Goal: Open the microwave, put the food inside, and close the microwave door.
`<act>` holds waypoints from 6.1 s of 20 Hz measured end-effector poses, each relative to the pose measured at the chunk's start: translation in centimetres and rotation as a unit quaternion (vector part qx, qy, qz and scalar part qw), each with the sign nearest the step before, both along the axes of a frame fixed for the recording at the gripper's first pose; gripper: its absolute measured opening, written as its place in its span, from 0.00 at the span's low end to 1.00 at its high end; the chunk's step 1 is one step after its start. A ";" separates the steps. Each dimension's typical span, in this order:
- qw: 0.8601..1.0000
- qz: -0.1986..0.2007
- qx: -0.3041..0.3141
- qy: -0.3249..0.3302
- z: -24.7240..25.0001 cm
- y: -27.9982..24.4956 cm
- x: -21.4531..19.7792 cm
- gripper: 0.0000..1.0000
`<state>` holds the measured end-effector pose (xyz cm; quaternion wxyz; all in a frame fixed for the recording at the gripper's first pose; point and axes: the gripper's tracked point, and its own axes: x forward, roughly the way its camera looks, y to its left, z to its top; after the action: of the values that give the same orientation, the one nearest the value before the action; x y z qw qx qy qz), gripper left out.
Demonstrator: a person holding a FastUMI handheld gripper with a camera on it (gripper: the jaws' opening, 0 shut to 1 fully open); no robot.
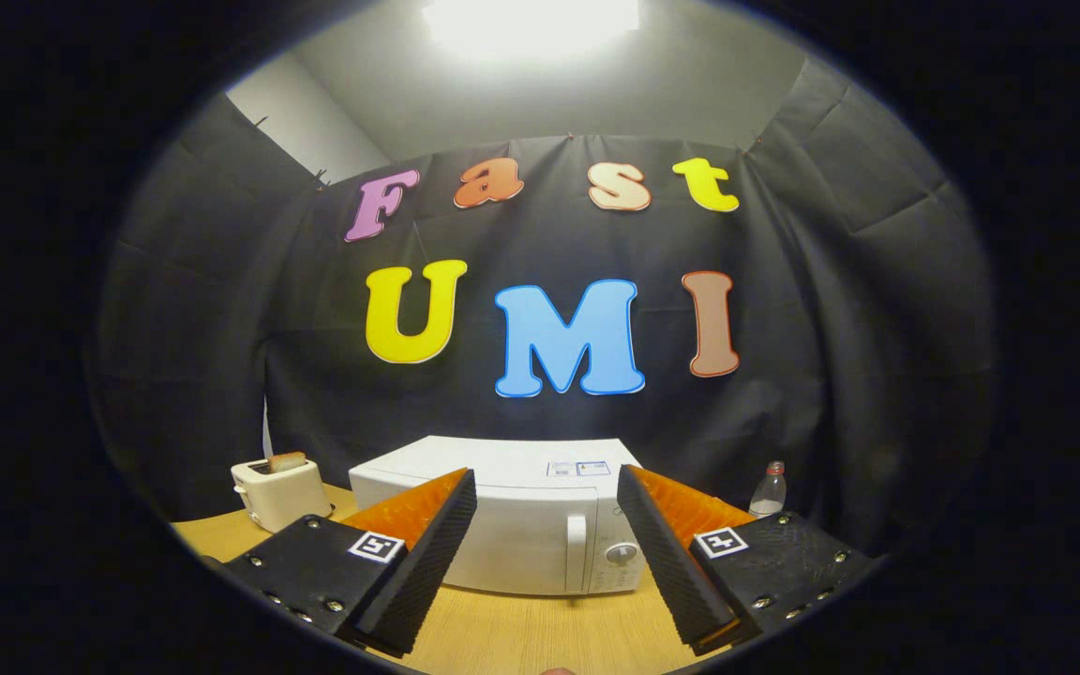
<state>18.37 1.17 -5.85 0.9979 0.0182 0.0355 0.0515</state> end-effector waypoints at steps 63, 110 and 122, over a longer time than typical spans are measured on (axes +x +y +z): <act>0.964 0.040 -0.010 0.261 -15.3 11.6 -9.9 0.55; 0.982 0.132 0.001 0.139 -4.8 15.1 -18.5 0.99; 0.965 0.025 -0.035 0.259 -16.0 4.5 -17.5 0.99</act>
<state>0.90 5.63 -21.89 0.9531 -0.0051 0.2947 0.0683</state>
